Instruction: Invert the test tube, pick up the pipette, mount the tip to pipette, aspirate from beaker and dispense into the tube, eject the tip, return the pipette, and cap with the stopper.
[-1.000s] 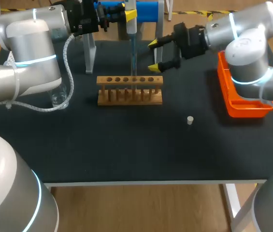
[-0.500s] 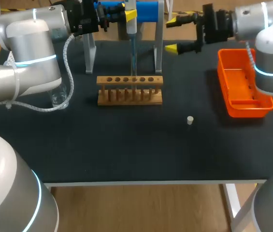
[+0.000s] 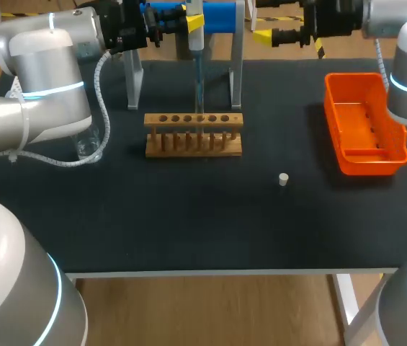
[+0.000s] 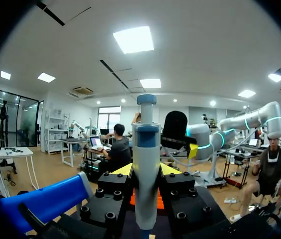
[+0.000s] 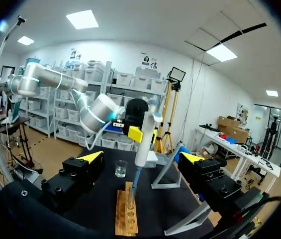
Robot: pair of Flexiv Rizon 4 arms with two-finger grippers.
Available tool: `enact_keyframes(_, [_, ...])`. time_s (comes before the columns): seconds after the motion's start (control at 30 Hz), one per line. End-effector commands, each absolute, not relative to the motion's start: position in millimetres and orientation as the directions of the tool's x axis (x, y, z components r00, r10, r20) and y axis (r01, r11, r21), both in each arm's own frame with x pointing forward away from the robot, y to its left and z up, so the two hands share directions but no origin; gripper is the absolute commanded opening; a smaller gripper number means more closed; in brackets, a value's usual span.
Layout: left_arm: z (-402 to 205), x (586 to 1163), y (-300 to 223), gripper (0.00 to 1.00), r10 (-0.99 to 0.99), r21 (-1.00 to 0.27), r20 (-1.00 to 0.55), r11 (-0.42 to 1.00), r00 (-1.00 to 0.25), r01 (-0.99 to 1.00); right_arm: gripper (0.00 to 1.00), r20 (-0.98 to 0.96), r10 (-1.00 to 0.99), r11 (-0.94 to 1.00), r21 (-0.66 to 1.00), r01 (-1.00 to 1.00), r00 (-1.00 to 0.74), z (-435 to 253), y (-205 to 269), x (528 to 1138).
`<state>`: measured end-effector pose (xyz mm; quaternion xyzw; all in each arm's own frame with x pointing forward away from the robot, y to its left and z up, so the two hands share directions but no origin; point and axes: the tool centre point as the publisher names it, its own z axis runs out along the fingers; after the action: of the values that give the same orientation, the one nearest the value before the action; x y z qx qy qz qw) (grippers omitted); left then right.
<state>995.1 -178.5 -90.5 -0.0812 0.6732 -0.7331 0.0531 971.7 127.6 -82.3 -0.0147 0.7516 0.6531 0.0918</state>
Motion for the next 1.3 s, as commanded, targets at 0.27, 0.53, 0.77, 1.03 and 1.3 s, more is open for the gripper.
enact_keyframes(0.27, [-90,995,-179,0.00,-0.189,-0.996,0.047,-0.089,-0.981,-0.031,0.99,-0.146,0.063,0.118,0.983,-0.138,-0.987,-51,140,981])
enact_keyframes(0.53, [-90,995,-179,0.00,-0.189,-0.996,0.047,-0.089,-0.981,-0.031,0.59,-0.098,0.037,0.078,0.992,-0.095,-0.994,-29,153,986])
enact_keyframes(0.77, [-90,995,-179,0.00,-0.189,-0.996,0.047,-0.089,-0.981,-0.031,0.39,-0.066,0.007,0.061,0.996,-0.065,-0.998,-14,167,990])
enact_keyframes(1.03, [-90,995,-179,0.00,-0.189,-0.996,0.047,-0.089,-0.981,-0.031,0.06,-0.038,-0.028,0.067,0.997,-0.039,-0.999,-4,186,995])
enact_keyframes(1.3, [-90,995,-179,0.00,-0.189,-0.996,0.047,-0.089,-0.981,-0.031,0.00,-0.021,-0.054,0.072,0.997,-0.024,-0.998,7,206,996])
